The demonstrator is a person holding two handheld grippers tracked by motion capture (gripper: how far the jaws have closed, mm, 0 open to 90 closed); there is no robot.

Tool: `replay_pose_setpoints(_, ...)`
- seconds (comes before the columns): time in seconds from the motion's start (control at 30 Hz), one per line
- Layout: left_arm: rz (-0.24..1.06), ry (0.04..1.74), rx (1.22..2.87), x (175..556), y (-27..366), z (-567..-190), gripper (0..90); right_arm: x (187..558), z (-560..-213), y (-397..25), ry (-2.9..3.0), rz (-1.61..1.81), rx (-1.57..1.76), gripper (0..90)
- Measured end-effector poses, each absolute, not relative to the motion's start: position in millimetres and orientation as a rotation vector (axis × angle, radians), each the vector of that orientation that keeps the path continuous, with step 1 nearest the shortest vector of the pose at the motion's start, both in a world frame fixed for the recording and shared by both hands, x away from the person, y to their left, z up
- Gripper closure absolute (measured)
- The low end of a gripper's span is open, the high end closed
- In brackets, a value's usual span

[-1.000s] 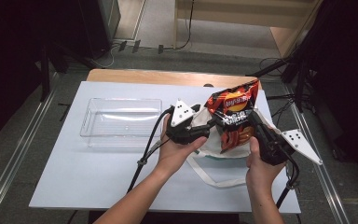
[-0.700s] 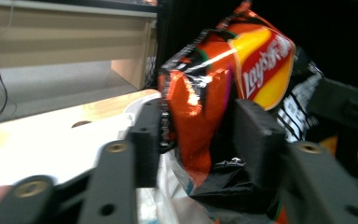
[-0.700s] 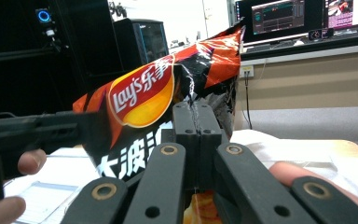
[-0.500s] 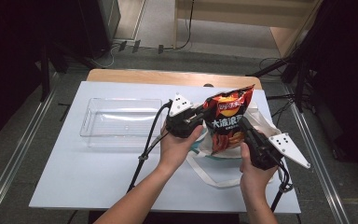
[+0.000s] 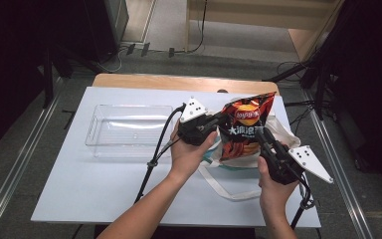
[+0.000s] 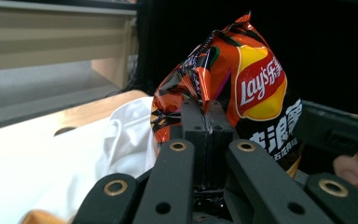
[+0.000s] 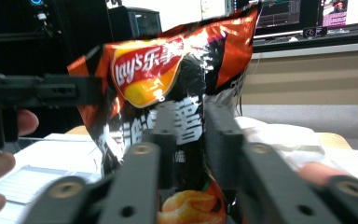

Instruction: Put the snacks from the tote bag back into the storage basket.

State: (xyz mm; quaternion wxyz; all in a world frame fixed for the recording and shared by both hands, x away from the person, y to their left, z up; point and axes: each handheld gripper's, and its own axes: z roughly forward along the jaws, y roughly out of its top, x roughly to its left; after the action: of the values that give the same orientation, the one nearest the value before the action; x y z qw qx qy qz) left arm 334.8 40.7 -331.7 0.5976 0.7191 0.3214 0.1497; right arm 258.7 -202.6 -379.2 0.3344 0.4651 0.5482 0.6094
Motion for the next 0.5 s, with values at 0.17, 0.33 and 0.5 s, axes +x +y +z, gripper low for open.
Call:
replay_pose_setpoints(0.17, 0.333, 0.701, 1.655, 333.8, 37.7, -322.9, 90.0, 254.8, -382.3, -205.5, 1.459, 1.542, 1.209, 47.1)
replay_pose_setpoints(0.33, 0.303, 0.671, 1.633, 334.8, 37.2, -317.5, 90.0, 248.6, -393.2, -213.5, 1.484, 1.49, 1.223, 34.7)
replay_pose_setpoints(0.5, 0.319, 0.652, 1.627, 332.9, 38.2, -312.0, 90.0, 245.5, -409.5, -227.3, 1.555, 1.478, 1.281, 29.3)
